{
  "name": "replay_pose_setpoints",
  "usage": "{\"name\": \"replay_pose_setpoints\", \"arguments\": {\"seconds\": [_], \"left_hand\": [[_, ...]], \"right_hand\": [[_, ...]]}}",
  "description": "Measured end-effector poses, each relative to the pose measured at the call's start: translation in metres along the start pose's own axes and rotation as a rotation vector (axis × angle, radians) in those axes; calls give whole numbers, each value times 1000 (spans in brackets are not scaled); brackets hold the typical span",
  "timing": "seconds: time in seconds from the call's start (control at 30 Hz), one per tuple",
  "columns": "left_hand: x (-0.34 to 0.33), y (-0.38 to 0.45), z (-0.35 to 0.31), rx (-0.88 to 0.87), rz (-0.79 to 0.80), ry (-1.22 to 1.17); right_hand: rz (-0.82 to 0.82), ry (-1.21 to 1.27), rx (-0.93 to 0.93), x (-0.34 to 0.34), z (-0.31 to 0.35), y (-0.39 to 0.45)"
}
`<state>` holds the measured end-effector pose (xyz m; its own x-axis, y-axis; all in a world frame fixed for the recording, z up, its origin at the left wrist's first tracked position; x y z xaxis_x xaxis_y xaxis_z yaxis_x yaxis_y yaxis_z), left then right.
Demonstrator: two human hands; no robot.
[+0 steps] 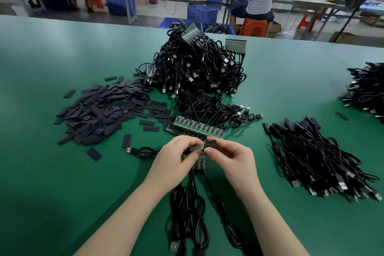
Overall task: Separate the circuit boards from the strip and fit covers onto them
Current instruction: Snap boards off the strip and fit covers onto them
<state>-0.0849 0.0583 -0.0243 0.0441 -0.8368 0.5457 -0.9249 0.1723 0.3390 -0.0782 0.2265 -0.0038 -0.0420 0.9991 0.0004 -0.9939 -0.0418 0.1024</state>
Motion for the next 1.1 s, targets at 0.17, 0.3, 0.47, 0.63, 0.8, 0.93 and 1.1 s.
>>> {"name": "replay_pose_setpoints", "arguments": {"seconds": [0.17, 0.3, 0.47, 0.63, 0.8, 0.93, 1.1], "left_hand": [[1, -1, -1, -14, 12, 26], [0, -1, -2, -45, 14, 64], [1, -2, 0, -52, 7, 64], [0, -1, 1, -37, 7, 14], [0, -1, 2, -27, -17, 0], [0, -2, 0, -34, -14, 6], [-1, -2, 1, -22, -56, -14]], "right_hand": [[-16, -44, 18, 0, 1, -1], [-24, -57, 11, 0, -1, -1], [-20, -73, 17, -3, -2, -1], [-70, -41, 24, 0, -2, 0], [-32, -76, 36, 0, 0, -1], [-51, -111, 61, 0, 0, -2], [-27, -108, 70, -3, 2, -3]]}}
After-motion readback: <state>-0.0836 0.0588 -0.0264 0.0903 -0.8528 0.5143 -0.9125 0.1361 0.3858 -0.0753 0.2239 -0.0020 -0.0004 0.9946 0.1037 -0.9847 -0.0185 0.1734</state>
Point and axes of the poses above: each hand's wrist, its own y-axis towards the middle knuckle, its own x-axis out of the back of the hand, z = x × y, the point moved 1 cm from there along y, towards the middle knuckle, and after that the axes turned 1 degree about z, right-handed, at the moved point
